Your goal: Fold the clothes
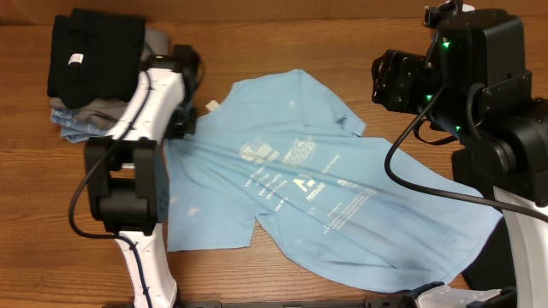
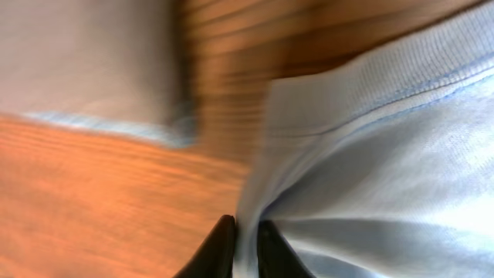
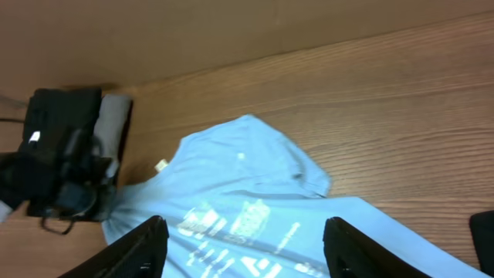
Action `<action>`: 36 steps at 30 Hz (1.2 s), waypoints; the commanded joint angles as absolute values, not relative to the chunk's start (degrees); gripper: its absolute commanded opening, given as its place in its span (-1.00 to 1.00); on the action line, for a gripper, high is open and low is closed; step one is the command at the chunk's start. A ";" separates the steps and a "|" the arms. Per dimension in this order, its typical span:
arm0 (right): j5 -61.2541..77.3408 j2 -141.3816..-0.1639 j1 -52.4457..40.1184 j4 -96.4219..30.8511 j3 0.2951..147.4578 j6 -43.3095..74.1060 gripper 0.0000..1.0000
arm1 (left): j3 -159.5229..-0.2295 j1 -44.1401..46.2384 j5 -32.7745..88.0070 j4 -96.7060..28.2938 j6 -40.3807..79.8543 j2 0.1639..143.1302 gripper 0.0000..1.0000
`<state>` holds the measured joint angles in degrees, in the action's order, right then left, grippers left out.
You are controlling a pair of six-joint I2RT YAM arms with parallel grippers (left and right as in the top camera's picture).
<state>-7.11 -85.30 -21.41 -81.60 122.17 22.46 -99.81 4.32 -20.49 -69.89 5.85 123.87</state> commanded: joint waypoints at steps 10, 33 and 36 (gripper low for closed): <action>-9.85 -87.20 -19.77 -81.38 123.07 24.53 0.42 | -114.26 8.49 1.41 -70.94 -3.40 123.94 0.12; -8.95 -87.31 -19.64 -86.15 123.07 27.18 0.43 | -112.31 16.93 2.85 -37.08 -11.55 141.80 -0.92; -8.95 -87.33 -19.64 -87.39 123.07 27.31 0.43 | -112.31 14.85 -10.76 -36.42 -7.53 145.12 -0.92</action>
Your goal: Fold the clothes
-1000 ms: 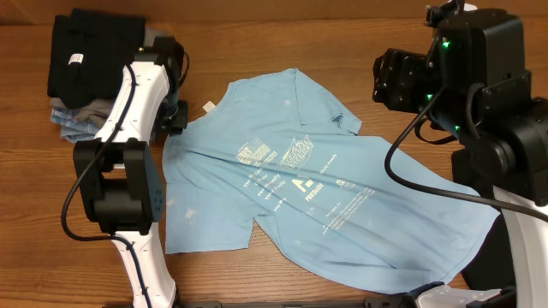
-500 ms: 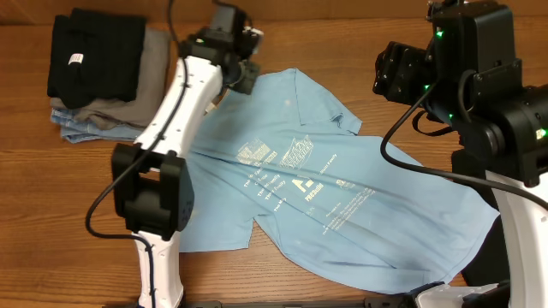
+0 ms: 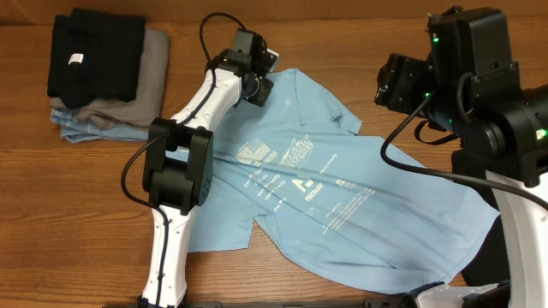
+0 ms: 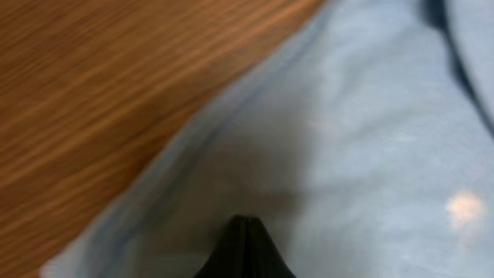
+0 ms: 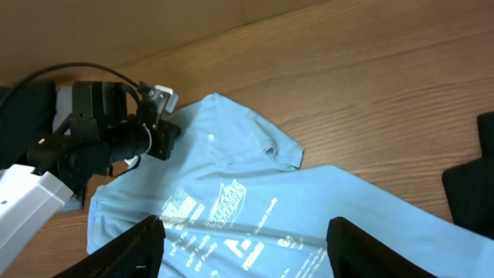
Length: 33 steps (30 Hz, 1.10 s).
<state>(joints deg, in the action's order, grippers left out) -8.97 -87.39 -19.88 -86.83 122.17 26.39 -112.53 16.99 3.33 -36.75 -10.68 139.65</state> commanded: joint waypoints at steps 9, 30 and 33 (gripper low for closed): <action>-11.77 -93.58 -13.21 -89.58 113.97 36.16 0.49 | -125.86 0.01 -0.34 -44.12 1.52 146.15 -0.92; 3.88 -110.41 13.98 -36.88 61.93 28.25 -0.76 | -180.02 5.48 2.00 -94.45 -1.26 128.75 0.10; 8.40 -110.41 13.47 -20.64 61.95 28.29 -0.92 | -180.02 6.07 1.98 -94.85 -1.23 128.75 0.09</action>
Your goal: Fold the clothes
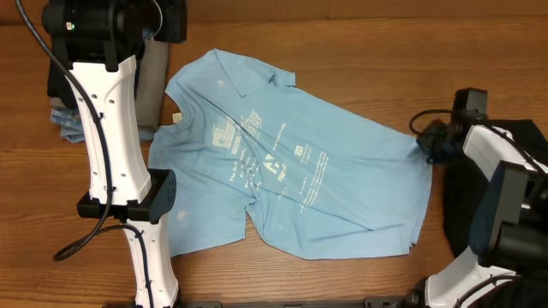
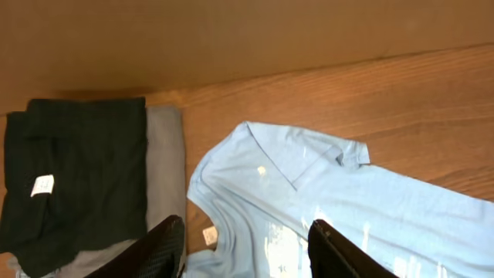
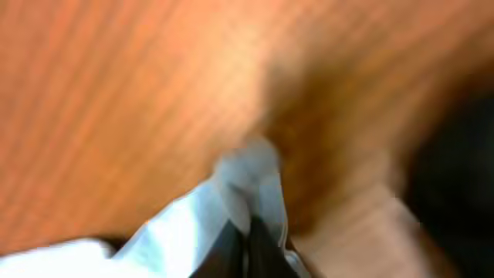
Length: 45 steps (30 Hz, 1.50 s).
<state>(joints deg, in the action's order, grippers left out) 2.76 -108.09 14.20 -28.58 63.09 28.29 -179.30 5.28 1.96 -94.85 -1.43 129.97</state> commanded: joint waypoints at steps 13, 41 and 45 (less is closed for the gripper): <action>13.72 -109.56 22.22 -6.42 74.39 27.70 0.73 | -177.99 7.81 1.89 -95.39 -1.17 128.77 0.35; 13.54 -94.28 25.12 -55.88 50.57 19.66 0.30 | -139.02 3.22 -6.59 -96.79 1.45 107.11 0.96; 13.50 -91.98 26.06 -66.72 55.72 19.66 0.39 | -139.02 -1.52 -4.43 -96.79 1.93 106.08 0.99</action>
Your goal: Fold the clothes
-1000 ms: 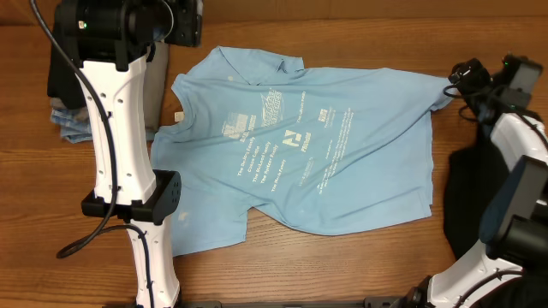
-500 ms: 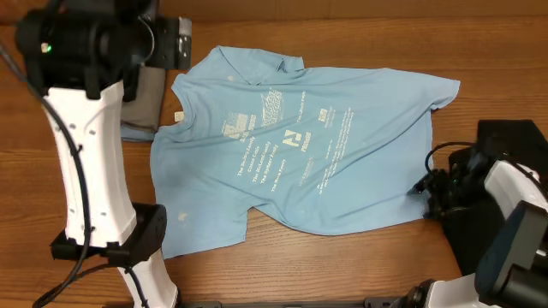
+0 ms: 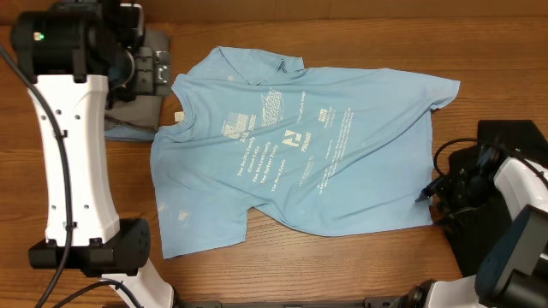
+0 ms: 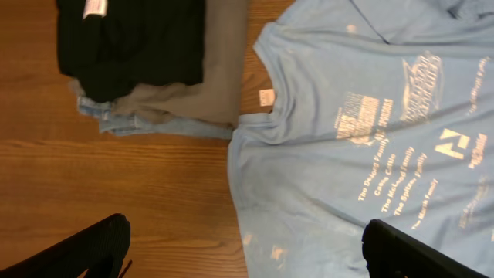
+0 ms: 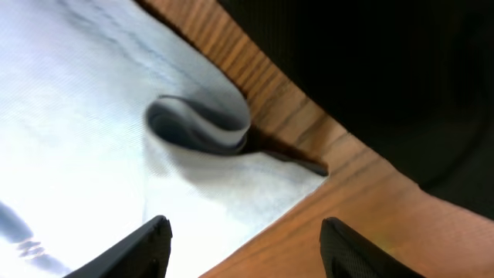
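Note:
A light blue T-shirt [image 3: 291,145] with white print lies spread face up across the table, collar at the far side, one sleeve reaching far right. My left gripper [image 4: 247,259] hangs open high above the shirt's left side [image 4: 370,139], holding nothing. My right gripper [image 5: 247,251] is open low over the shirt's near right corner [image 5: 201,123], where the hem curls up into a small loop. In the overhead view the right gripper [image 3: 428,193] sits at that corner.
A stack of folded clothes lies far left: black piece [image 4: 131,38] on top, grey [image 4: 224,69] and blue beneath, touching the shirt's shoulder. Black cloth [image 3: 514,145] lies right of the shirt, close to the right gripper [image 5: 386,77]. Bare wood [image 4: 116,193] shows near left.
My right gripper, then shut on the shirt's right edge, is now open at the near right corner. The shirt lies wider and flatter, its sleeve out to the far right. The left arm shifted slightly.
First my left gripper was shut on the shirt's left edge by the stack, the right one open and high. Then the left held the collar area. Then it was open and raised while the right pinched the right edge. Now both are open and the shirt lies spread.

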Action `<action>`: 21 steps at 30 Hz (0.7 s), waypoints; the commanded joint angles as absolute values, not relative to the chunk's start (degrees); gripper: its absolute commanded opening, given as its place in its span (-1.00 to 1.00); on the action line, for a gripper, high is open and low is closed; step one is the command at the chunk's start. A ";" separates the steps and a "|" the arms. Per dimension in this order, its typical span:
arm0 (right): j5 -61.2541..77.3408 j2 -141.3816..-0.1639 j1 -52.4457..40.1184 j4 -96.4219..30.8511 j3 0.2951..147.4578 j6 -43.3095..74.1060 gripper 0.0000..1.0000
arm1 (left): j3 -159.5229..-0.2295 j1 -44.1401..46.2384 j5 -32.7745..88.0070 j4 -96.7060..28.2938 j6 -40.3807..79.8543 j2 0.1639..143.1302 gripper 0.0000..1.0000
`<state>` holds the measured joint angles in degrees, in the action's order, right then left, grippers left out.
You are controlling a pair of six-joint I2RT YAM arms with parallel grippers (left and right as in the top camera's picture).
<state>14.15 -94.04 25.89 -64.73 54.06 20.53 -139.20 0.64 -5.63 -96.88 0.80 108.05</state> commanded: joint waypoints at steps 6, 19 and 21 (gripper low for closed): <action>13.56 -91.98 26.06 -62.89 47.05 24.99 0.17 | -138.93 -2.24 -4.45 -96.79 1.93 106.15 1.00; 8.43 -86.91 26.11 -71.18 50.76 32.01 -0.92 | -138.93 -2.24 -4.45 -96.62 1.91 106.50 1.00; 10.04 -85.17 26.11 -76.36 50.74 35.81 -0.92 | -138.93 -2.24 -4.47 -96.64 1.93 106.50 1.00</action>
<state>7.86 -87.99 25.89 -72.75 49.60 30.39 -139.11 -2.02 -4.95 -96.66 1.37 107.98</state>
